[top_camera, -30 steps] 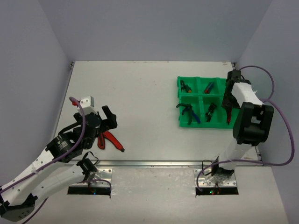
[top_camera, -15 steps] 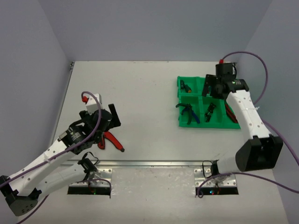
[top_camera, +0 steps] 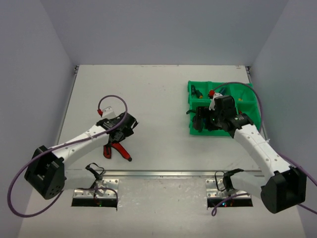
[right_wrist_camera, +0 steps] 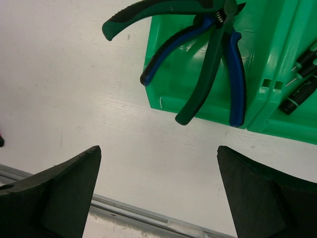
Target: Sort the tools into containers
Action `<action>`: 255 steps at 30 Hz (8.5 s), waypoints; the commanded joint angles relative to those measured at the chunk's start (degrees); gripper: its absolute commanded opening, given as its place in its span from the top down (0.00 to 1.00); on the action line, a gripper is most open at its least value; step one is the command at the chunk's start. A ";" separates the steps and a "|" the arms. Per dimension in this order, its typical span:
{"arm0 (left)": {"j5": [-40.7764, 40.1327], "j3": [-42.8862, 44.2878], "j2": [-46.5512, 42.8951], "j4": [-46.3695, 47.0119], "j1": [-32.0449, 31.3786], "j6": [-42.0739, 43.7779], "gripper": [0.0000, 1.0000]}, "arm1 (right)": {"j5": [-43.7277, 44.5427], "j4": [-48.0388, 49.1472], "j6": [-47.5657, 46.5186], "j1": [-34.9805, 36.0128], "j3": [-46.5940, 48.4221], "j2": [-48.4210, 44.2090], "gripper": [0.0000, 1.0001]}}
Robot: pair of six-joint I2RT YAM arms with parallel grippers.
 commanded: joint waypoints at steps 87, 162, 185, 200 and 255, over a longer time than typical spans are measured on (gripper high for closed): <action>-0.55 6.79 -23.79 7.65 -9.15 28.14 0.00 | 27.07 -0.10 -3.78 -15.25 12.93 10.27 1.00; 26.18 -10.53 8.33 22.52 27.70 16.17 0.97 | -11.78 6.45 -4.33 -10.92 5.40 -3.99 0.01; 45.99 -3.55 -11.08 49.43 3.37 1.35 1.00 | -21.43 44.46 17.41 22.49 -5.56 6.19 0.16; 45.82 -2.13 -10.05 48.86 2.54 3.85 0.90 | -17.44 45.28 18.55 27.60 2.43 16.68 0.99; 22.49 2.02 -24.95 15.52 1.53 34.68 0.00 | 29.85 -4.73 0.00 -29.66 22.20 25.86 0.24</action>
